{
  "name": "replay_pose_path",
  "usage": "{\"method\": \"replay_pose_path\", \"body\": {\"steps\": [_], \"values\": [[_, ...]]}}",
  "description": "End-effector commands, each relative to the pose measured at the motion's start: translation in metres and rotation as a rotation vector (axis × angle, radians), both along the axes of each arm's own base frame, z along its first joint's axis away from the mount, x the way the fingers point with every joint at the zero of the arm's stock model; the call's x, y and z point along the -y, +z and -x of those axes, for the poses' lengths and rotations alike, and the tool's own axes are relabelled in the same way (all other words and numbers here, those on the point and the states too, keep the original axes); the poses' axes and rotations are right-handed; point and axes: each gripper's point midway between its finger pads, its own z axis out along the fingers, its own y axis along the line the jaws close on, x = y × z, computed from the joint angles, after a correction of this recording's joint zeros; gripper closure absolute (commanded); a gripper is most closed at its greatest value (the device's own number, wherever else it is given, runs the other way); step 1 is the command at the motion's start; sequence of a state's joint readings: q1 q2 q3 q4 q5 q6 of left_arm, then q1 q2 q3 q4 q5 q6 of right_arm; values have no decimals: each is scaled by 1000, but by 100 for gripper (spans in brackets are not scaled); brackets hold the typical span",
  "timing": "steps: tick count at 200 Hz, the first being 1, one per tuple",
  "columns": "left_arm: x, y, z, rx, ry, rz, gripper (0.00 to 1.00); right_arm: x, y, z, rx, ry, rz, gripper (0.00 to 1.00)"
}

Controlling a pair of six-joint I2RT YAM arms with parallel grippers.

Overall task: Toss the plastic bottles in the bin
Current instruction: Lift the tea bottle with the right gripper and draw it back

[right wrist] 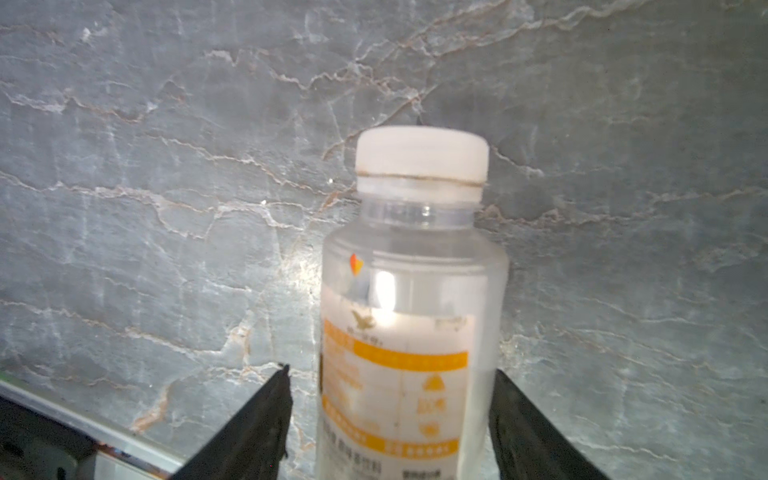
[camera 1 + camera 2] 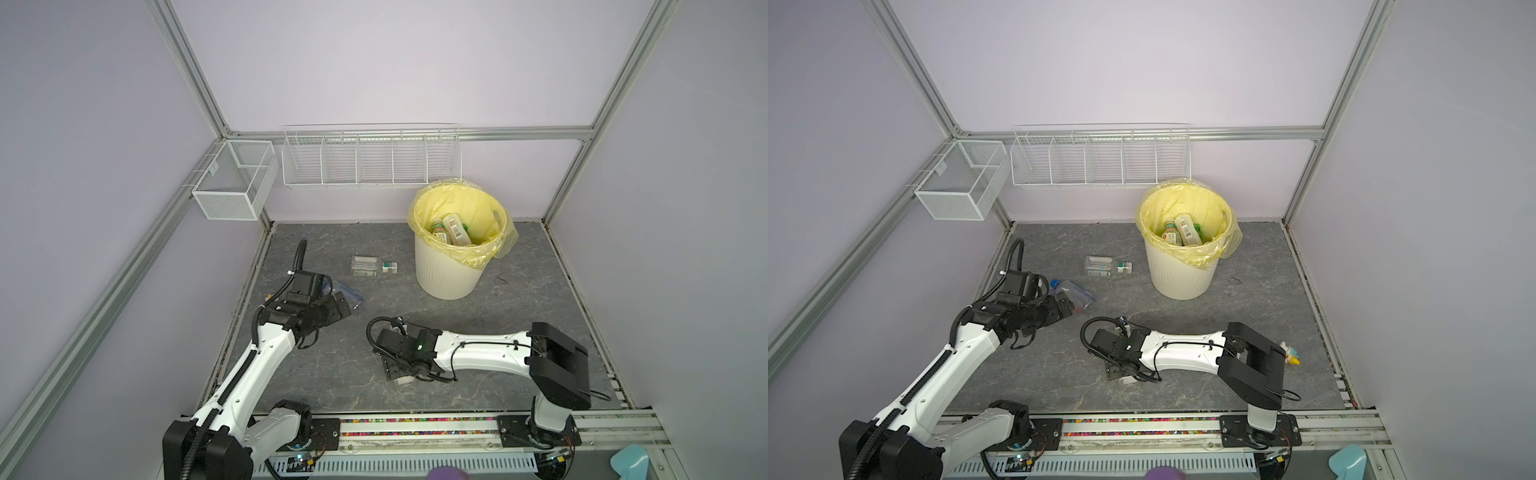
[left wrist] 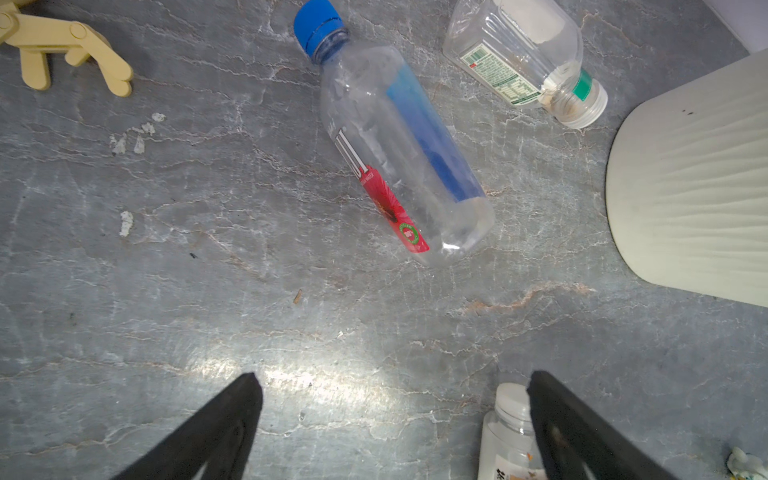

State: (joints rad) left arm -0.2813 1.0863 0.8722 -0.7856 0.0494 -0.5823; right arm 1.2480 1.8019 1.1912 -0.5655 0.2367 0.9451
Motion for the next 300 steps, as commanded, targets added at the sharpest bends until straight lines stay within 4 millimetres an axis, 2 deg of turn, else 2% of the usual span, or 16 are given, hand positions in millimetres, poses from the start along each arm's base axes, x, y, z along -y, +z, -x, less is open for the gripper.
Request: {"method": "replay_pose_path", "body": {"steps": [1, 67, 134, 224, 269, 300], "values": [[-2, -4, 4, -11, 2, -1, 0, -2, -6, 2, -13, -2, 9, 29], [0, -7, 5, -29, -2, 9, 0, 5, -11, 2, -12, -15, 39, 41], [6, -7, 3, -34, -4, 58, 0, 6, -4, 1, -7, -10, 39, 45], [10, -9, 2, -52, -5, 116, 0, 23, 25, -4, 57, -37, 23, 46], [8, -9, 2, -51, 2, 116, 0, 35, 52, -6, 97, -78, -41, 46], [10, -6, -1, -44, 4, 136, 0, 52, 83, -11, 163, -106, -77, 45]]}}
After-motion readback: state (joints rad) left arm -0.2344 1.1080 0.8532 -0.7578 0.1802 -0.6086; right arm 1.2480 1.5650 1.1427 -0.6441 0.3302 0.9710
